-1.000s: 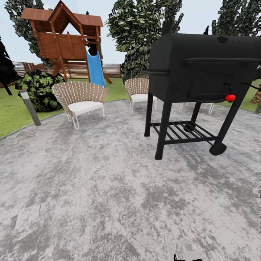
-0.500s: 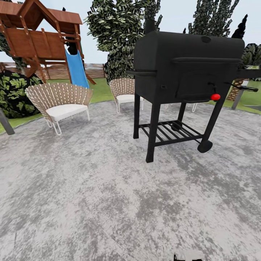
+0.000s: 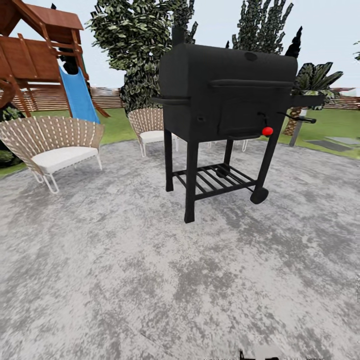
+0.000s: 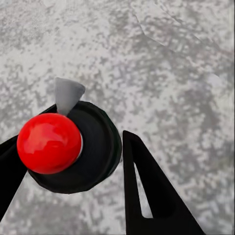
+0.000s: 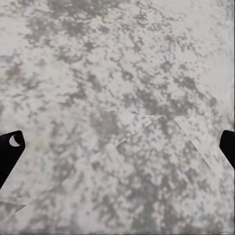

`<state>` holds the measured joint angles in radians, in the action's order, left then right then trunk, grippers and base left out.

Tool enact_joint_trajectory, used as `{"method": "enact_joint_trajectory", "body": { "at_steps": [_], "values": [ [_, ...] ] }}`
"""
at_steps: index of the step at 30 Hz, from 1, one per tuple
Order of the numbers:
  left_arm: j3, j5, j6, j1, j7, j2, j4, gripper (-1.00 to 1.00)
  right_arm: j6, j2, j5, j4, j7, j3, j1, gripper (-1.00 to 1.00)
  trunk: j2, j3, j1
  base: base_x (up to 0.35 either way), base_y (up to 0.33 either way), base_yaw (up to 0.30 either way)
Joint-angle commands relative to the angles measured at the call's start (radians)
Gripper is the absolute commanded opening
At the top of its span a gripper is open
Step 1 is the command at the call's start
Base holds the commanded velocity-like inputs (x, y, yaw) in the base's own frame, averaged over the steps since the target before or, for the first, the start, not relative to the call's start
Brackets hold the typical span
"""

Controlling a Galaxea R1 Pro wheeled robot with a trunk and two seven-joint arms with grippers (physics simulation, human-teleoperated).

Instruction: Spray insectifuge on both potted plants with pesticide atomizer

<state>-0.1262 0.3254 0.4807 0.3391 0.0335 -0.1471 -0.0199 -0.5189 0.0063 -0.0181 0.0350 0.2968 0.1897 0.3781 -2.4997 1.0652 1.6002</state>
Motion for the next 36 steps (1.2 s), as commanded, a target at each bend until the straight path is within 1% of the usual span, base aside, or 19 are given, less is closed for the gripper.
{"method": "enact_joint_trajectory", "body": {
  "at_steps": [1,16,25,28,31,36],
  "values": [
    [-0.008,0.005,0.003,0.0,0.004,-0.001,0.0,-1.0,-0.001,0.0,-0.002,-0.001,0.007,0.008,0.001,1.0,0.0,0.001,0.0,0.0,0.0,-0.266],
    [-0.008,0.006,0.004,0.0,0.014,0.0,0.0,-1.0,-0.001,0.001,-0.002,-0.001,0.007,0.009,0.001,1.0,0.0,0.001,0.0,0.0,0.0,-0.266],
    [-0.003,0.012,0.002,0.0,0.016,-0.002,-0.001,-1.0,-0.001,0.001,-0.002,-0.001,0.007,0.009,0.001,1.0,0.0,0.001,0.0,0.0,0.0,-0.266],
    [0.006,0.013,0.001,0.001,0.016,-0.003,-0.001,-1.0,-0.001,0.001,-0.002,-0.001,0.007,0.01,0.001,1.0,0.0,0.001,0.0,0.0,0.0,-0.266],
    [0.029,0.013,0.002,0.0,0.016,-0.004,-0.001,-1.0,-0.001,0.001,-0.002,-0.001,0.007,0.009,0.001,1.0,0.0,0.001,0.0,0.0,0.0,-0.266],
    [0.04,0.01,0.004,0.0,0.015,-0.005,-0.001,-1.0,-0.001,0.001,-0.002,-0.001,0.007,0.01,0.001,1.0,0.0,0.001,0.0,0.0,0.0,-0.266]
  ]
}}
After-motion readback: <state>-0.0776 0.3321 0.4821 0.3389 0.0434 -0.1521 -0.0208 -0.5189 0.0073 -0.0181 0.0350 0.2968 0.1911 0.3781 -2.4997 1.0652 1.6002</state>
